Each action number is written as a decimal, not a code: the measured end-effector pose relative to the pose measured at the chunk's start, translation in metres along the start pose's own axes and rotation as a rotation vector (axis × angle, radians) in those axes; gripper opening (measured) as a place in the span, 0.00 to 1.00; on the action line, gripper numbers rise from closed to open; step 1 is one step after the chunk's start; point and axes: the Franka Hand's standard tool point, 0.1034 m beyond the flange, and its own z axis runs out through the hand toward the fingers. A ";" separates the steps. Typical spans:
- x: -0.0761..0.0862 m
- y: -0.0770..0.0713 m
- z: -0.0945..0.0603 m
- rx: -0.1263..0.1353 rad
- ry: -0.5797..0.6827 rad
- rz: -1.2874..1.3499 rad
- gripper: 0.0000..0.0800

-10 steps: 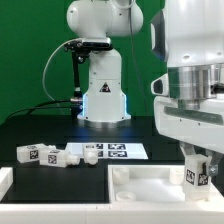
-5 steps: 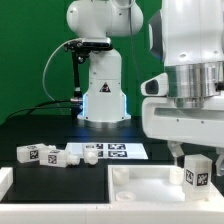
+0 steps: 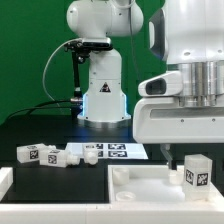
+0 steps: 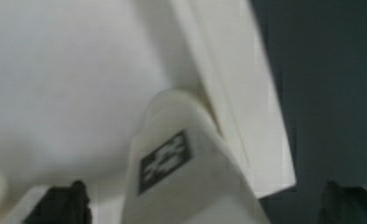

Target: Assemble one leg

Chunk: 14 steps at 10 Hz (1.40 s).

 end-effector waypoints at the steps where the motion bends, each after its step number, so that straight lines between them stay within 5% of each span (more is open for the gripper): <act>1: 0.003 0.000 0.000 -0.015 0.016 -0.146 0.81; 2: 0.003 -0.001 0.001 -0.013 0.025 -0.156 0.81; 4: 0.003 0.000 0.001 -0.015 0.025 -0.114 0.53; 5: 0.003 -0.001 0.001 -0.011 0.025 -0.056 0.53; 6: 0.003 -0.001 0.001 -0.010 0.026 0.020 0.36; 8: 0.003 -0.001 0.002 -0.009 0.026 0.135 0.36; 12: 0.000 -0.002 0.001 -0.045 -0.016 0.867 0.36; 14: 0.000 0.001 0.003 -0.020 -0.024 1.257 0.36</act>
Offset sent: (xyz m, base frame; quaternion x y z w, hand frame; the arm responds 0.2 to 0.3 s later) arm 0.0000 0.0000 0.0000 0.0000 0.0000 0.0000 1.0000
